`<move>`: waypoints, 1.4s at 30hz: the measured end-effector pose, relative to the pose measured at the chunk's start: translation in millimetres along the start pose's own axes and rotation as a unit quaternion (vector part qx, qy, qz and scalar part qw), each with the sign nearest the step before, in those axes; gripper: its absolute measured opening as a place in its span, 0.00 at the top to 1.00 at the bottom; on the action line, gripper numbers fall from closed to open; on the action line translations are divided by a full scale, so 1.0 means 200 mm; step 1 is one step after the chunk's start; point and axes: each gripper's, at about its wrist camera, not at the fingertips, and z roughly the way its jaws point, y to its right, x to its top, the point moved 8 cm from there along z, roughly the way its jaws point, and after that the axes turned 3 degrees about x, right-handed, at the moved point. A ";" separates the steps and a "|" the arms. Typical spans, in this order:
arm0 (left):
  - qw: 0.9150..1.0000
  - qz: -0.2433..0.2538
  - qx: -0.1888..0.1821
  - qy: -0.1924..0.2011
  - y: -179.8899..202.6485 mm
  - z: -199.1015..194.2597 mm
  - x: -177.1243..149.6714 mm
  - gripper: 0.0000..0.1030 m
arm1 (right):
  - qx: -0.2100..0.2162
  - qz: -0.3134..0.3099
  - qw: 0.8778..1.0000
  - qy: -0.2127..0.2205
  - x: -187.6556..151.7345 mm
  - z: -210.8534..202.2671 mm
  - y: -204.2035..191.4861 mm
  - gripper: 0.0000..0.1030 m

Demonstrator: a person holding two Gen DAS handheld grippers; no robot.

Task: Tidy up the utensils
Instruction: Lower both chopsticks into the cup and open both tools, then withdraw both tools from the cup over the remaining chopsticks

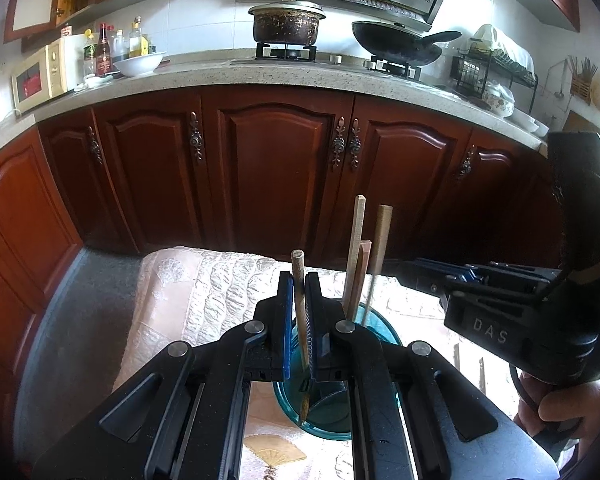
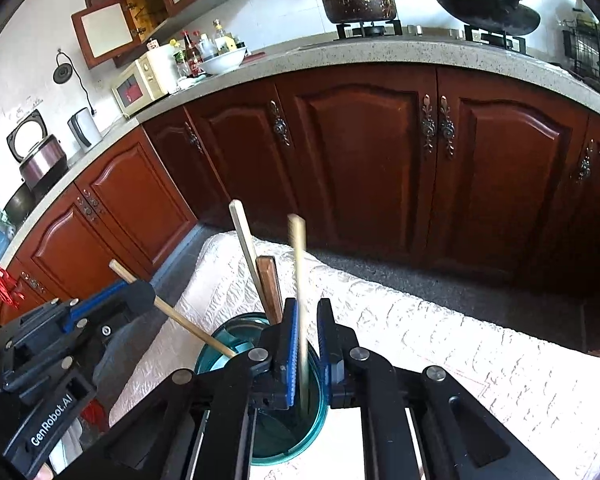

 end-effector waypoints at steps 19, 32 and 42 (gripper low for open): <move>1.000 0.000 0.017 0.002 0.00 -0.08 -0.03 0.56 | -0.001 0.011 1.000 0.004 -0.14 -0.22 0.05 0.64; 0.998 0.023 0.020 0.049 0.12 -0.37 -0.01 0.38 | -0.022 0.008 0.999 0.026 -0.29 -0.55 0.13 0.59; 0.996 0.059 0.004 0.063 0.33 -0.51 -0.11 0.38 | -0.057 0.003 0.998 0.023 -0.49 -0.73 0.19 0.57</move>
